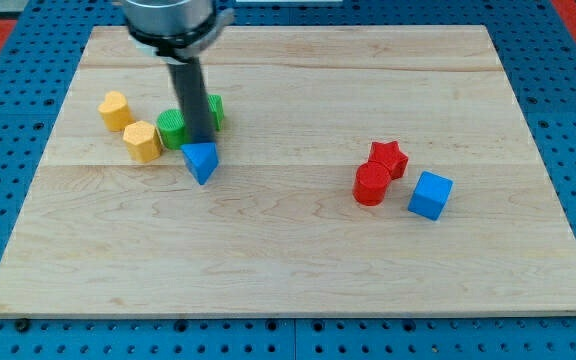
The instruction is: Place your arm left to the red circle
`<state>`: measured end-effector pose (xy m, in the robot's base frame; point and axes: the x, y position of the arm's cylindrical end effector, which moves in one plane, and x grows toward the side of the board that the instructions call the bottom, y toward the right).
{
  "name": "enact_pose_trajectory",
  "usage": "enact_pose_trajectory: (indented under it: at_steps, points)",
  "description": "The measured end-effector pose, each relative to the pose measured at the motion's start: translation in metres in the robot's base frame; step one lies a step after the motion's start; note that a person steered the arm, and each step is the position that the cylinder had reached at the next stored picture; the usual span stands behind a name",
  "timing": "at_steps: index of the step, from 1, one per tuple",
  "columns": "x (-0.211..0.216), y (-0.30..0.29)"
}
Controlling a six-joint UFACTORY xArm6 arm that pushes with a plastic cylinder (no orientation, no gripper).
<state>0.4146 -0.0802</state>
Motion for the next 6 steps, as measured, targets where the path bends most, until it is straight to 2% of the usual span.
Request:
enact_pose_trajectory:
  at_steps: [3,4,6]
  points:
    - [0.015,0.080]
    - [0.041,0.118]
    - [0.087,0.135]
